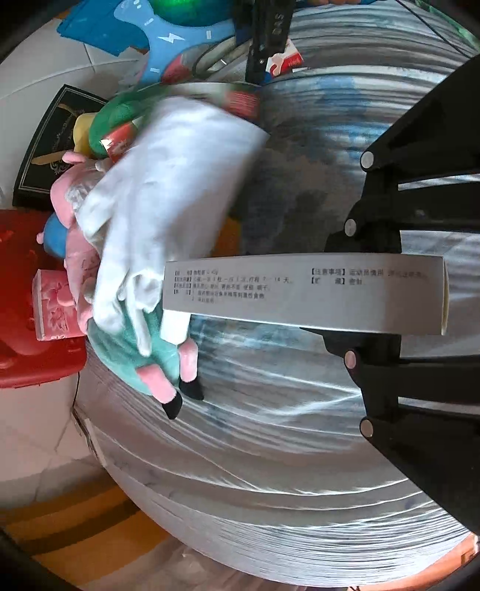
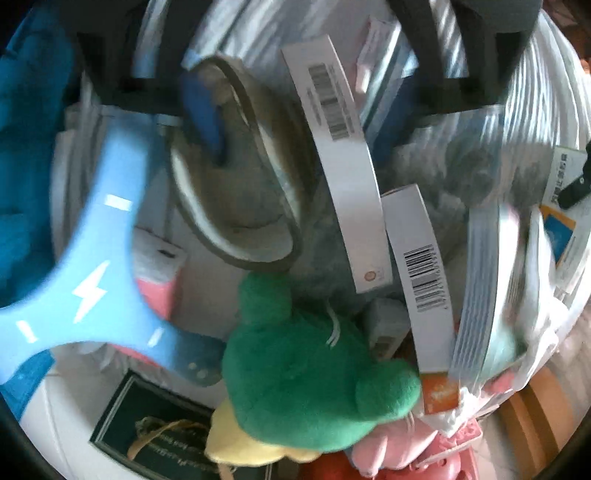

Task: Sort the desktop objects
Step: 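Grasp a white medicine box with left tool while right tool grasps white box and tape roll, then carry both boxes and tape roll into the blue crate and release them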

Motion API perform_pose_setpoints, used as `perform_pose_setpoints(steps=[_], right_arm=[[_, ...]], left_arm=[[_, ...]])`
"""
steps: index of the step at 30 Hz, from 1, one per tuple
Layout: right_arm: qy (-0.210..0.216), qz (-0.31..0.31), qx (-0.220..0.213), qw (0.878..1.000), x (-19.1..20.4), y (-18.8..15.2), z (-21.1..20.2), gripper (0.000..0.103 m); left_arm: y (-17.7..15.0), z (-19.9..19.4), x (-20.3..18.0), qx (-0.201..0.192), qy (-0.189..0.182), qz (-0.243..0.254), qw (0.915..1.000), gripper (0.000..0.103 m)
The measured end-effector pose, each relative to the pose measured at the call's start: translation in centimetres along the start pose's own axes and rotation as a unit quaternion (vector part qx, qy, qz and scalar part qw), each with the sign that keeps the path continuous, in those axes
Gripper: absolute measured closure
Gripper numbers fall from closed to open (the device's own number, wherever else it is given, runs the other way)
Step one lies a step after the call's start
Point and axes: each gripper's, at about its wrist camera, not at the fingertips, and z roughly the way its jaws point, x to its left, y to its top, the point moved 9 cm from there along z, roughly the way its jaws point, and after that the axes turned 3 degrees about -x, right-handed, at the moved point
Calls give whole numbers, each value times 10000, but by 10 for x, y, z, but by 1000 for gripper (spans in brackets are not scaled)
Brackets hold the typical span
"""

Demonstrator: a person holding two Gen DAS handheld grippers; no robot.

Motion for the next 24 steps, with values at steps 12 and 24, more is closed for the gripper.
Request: perform_pose_setpoints(steps=[12, 24], right_arm=[[417, 105, -953, 9945, 22, -14, -99, 75], [-45, 92, -2606, 9654, 3, -10, -300, 75]], left_arm=[[25, -100, -27, -994, -22, 12, 9950, 79], [64, -236, -108, -2296, -456, 140, 9721, 79]])
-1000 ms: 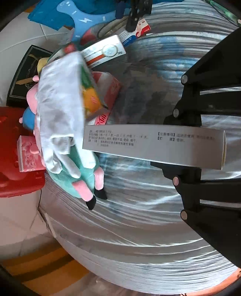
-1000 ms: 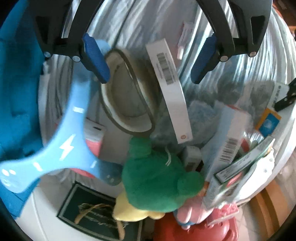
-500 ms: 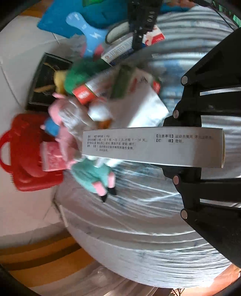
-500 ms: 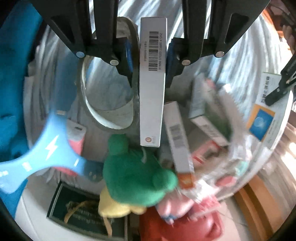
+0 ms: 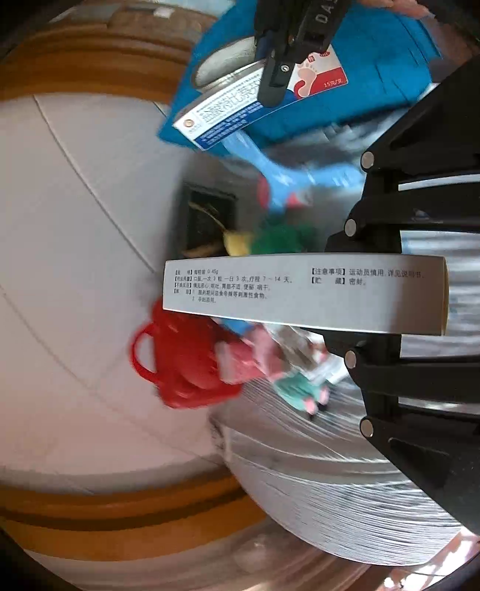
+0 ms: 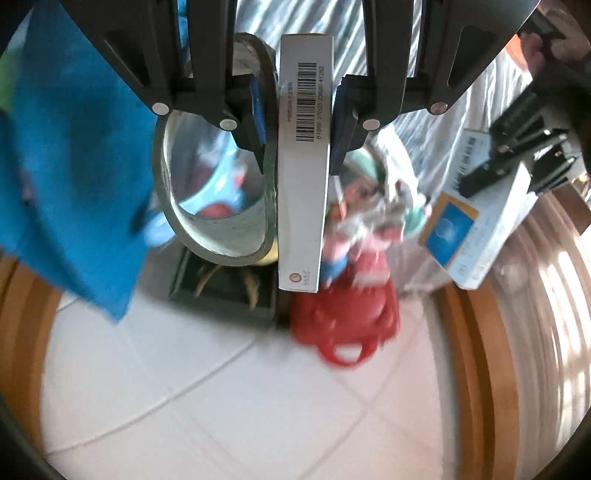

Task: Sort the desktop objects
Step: 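Carry both boxes and tape roll into the blue crate and release them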

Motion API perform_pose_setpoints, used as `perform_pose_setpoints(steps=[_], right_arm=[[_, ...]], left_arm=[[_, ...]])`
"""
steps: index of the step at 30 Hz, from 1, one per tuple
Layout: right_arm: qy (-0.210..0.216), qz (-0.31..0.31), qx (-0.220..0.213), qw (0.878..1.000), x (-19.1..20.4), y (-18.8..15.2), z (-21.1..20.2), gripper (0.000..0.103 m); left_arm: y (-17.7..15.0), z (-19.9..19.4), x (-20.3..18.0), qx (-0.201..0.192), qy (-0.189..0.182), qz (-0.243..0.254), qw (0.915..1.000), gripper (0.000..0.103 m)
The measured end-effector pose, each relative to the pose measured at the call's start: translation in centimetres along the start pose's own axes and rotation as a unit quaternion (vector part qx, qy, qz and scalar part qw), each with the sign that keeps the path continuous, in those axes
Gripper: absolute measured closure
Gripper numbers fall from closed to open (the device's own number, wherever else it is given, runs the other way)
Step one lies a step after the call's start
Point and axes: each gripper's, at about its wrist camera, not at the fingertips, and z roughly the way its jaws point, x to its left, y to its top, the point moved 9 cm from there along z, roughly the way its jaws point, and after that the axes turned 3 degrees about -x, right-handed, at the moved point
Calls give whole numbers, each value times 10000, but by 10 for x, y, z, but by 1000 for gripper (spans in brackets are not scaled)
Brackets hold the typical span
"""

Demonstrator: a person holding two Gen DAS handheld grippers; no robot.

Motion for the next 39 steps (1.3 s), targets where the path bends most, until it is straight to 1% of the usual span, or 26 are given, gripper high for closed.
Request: perform_pose_setpoints(steps=[1, 3, 6, 9, 11, 15, 18, 22, 24, 27, 32, 39], right_arm=[[-72, 2, -176, 9998, -7, 8, -20, 75], [-194, 37, -373, 9991, -18, 18, -44, 75], [-326, 163, -709, 9968, -50, 26, -89, 75], [-546, 262, -949, 9936, -84, 24, -125, 75], [-687, 325, -1021, 9919, -108, 20, -145, 75], [-1006, 398, -1084, 9882, -157, 4, -179, 74], [-1302, 441, -959, 9858, -203, -16, -196, 74], [-1602, 486, -622, 9839, -257, -48, -201, 74], [-1682, 491, -501, 9833, -275, -61, -199, 74], [-1678, 573, -308, 9837, -302, -83, -202, 74], [-1615, 607, -69, 9850, -327, -104, -199, 74], [-1748, 577, 227, 9826, -353, -128, -193, 73]], left_arm=[[8, -8, -13, -102, -83, 17, 9999, 79], [20, -21, -37, -268, -203, 73, 9994, 79], [33, -40, -74, -496, -398, 173, 9978, 79], [45, -61, -122, -737, -587, 295, 9951, 79], [49, -72, -152, -808, -727, 377, 9934, 79], [57, -91, -211, -994, -878, 554, 9896, 79], [55, -99, -259, -1002, -1036, 633, 9875, 79], [43, -104, -327, -904, -1127, 837, 9860, 79], [36, -99, -352, -798, -1125, 950, 9859, 79], [21, -90, -388, -558, -1093, 1148, 9858, 79], [6, -77, -421, -293, -933, 1360, 9859, 79], [-2, -71, -433, -142, -830, 1367, 9870, 79]])
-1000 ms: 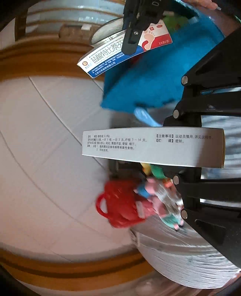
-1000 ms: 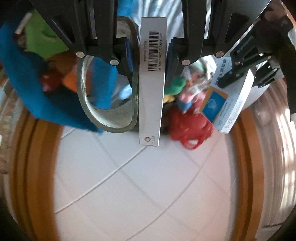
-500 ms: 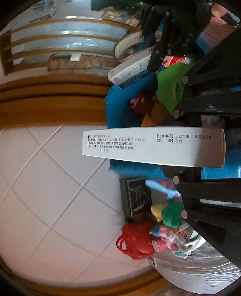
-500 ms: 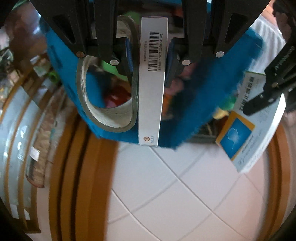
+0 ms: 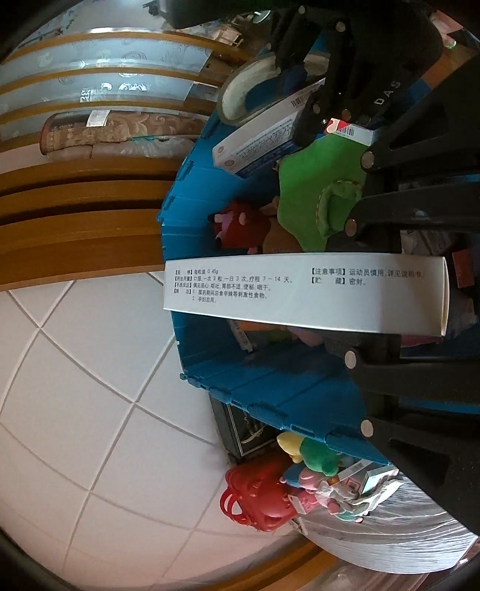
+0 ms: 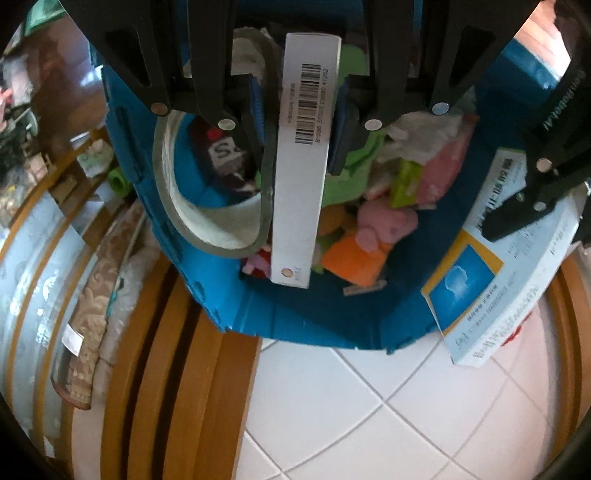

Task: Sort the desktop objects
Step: 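Carry both boxes and tape roll into the blue crate and release them, then return both tools from the crate to the pile on the table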

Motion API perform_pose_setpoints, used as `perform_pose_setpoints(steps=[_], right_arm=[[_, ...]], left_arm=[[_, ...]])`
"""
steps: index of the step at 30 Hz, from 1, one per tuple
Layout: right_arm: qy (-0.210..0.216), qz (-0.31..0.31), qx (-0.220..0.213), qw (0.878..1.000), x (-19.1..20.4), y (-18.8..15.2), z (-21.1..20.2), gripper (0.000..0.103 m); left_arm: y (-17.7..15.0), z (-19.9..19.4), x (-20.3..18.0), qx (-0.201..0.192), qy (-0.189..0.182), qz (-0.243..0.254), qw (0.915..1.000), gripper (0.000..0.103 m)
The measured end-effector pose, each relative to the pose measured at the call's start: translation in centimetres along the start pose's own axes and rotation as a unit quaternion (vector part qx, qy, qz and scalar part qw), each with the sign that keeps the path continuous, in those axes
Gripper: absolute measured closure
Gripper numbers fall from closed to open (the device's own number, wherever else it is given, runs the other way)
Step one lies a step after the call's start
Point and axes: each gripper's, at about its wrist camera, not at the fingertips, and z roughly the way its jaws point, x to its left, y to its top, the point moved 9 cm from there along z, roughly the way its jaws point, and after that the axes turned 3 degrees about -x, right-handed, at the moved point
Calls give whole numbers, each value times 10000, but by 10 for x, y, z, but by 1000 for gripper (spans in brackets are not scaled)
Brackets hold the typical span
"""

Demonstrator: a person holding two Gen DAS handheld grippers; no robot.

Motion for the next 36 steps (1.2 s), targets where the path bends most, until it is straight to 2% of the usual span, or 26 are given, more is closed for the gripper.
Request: perform_pose_setpoints(steps=[7, 11, 12, 13, 14, 15, 16, 17, 20, 27, 32, 33, 36], right_arm=[[-21, -80, 201, 9998, -12, -8, 17, 71], [19, -113, 266, 9996, -14, -7, 22, 62], [-50, -167, 238, 9996, -14, -6, 21, 58], [-38, -175, 229, 9996, -14, -5, 20, 53], [-8, -171, 235, 9996, -13, -4, 19, 41], [23, -176, 244, 9995, -12, -4, 18, 27], [26, -192, 237, 9995, -12, -5, 17, 21], [26, -200, 219, 9996, -13, -5, 16, 13], [-27, -205, 168, 9996, -15, -5, 12, 0], [45, -41, 29, 10000, -18, -1, -5, 0], [133, 8, -308, 9994, -3, 14, -29, 0], [171, -17, -416, 9990, 4, 19, -36, 0], [243, 4, -723, 9971, 23, 36, -51, 0]], left_arm=[[2, 10, -4, 101, 54, -11, 9999, 79], [2, 14, -3, 156, 212, -50, 9996, 78], [1, 15, -2, 180, 228, -54, 9996, 74], [1, 16, -1, 201, 261, -65, 9994, 63], [1, 15, 0, 199, 286, -75, 9994, 55], [1, 14, 1, 168, 326, -90, 9993, 39], [2, 13, 2, 130, 346, -98, 9993, 27], [3, 11, 3, 97, 355, -93, 9993, 25], [4, 7, 5, 75, 330, -97, 9994, 25], [7, -10, 16, -57, 268, -256, 9993, 25], [13, -34, 40, -342, 342, -495, 9976, 25], [14, -39, 48, -396, 380, -540, 9970, 24], [14, -55, 80, -597, 651, -705, 9936, 9]])
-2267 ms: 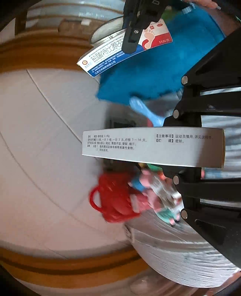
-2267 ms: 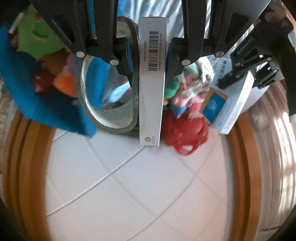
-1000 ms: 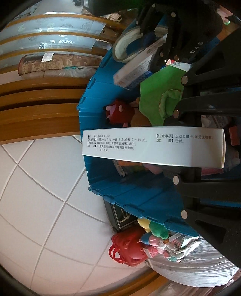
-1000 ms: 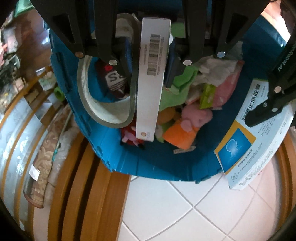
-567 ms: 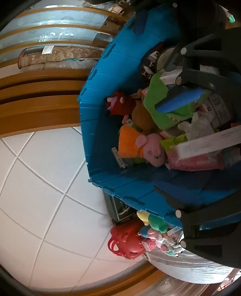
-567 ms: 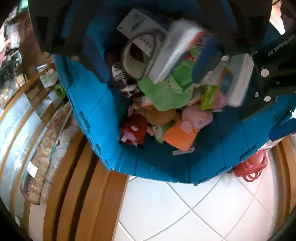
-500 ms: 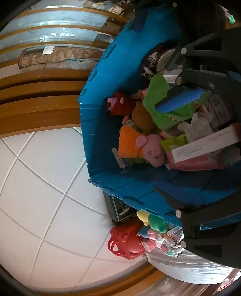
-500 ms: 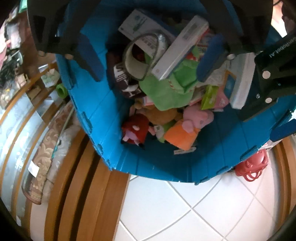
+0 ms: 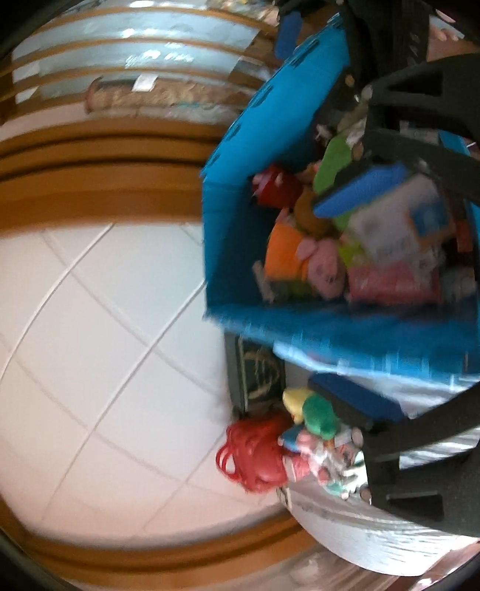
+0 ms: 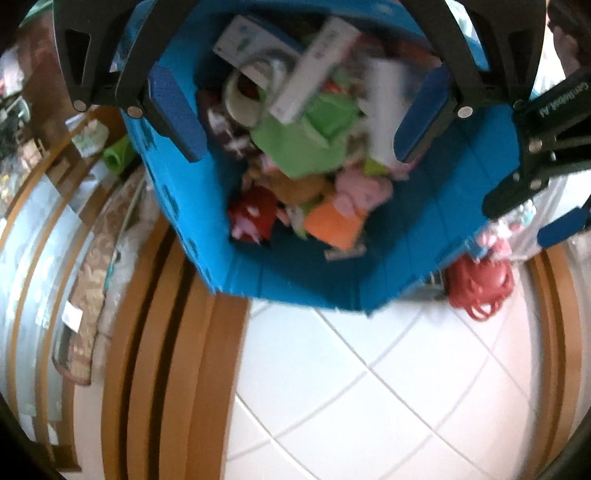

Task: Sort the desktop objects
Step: 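Return both tools from the crate to the pile on the table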

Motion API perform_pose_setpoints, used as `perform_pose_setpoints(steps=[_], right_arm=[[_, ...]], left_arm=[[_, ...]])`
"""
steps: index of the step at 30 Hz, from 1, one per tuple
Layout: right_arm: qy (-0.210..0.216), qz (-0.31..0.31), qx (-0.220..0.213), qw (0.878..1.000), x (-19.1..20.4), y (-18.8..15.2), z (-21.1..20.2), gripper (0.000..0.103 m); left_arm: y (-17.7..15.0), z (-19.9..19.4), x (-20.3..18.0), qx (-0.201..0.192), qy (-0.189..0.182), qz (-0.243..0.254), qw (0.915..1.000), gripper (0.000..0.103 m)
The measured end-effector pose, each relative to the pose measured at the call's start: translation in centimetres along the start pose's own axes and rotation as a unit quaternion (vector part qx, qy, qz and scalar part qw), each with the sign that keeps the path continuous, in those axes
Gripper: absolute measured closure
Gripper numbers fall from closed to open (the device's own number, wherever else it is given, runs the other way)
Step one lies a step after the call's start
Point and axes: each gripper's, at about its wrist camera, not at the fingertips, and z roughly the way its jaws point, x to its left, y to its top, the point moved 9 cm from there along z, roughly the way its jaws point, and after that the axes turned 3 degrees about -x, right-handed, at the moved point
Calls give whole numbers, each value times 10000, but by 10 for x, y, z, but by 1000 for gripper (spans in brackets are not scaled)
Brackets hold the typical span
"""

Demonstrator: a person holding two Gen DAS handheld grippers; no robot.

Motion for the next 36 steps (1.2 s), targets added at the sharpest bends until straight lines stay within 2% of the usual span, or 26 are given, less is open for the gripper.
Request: perform_pose_setpoints(steps=[1, 4, 8, 13, 17, 22, 25, 28, 32, 36], right_arm=[[97, 26, -110, 9999, 9, 7, -4, 0], [480, 44, -365, 9982, 43, 24, -10, 0], [760, -92, -536, 9956, 98, 42, -7, 0], [1441, -98, -588, 9878, 183, 58, 4, 0], [1882, -152, -428, 9811, 263, 61, 28, 0], [2044, -174, 117, 9787, 347, 46, 90, 0], [2012, -61, 559, 9779, 373, 27, 134, 0], [1868, -22, 1027, 9770, 388, 0, 181, 0], [1711, -60, 1486, 9740, 398, -30, 227, 0], [1603, -164, 1769, 9710, 402, -52, 261, 0]], left_arm=[[2, -4, 16, -93, 123, -65, 9999, 6], [0, -8, 62, -159, 492, -171, 9985, 6], [-11, -6, 129, -89, 895, -435, 9950, 6], [-34, 9, 223, 148, 1393, -726, 9875, 6], [-59, 34, 297, 404, 1637, -953, 9811, 6], [-106, 75, 384, 1011, 1921, -1197, 9688, 6], [-138, 99, 415, 1350, 1960, -1332, 9621, 6], [-166, 126, 428, 1732, 1922, -1460, 9549, 6], [-198, 161, 435, 2097, 1864, -1621, 9461, 6], [-222, 199, 432, 2417, 1720, -1935, 9352, 6]])
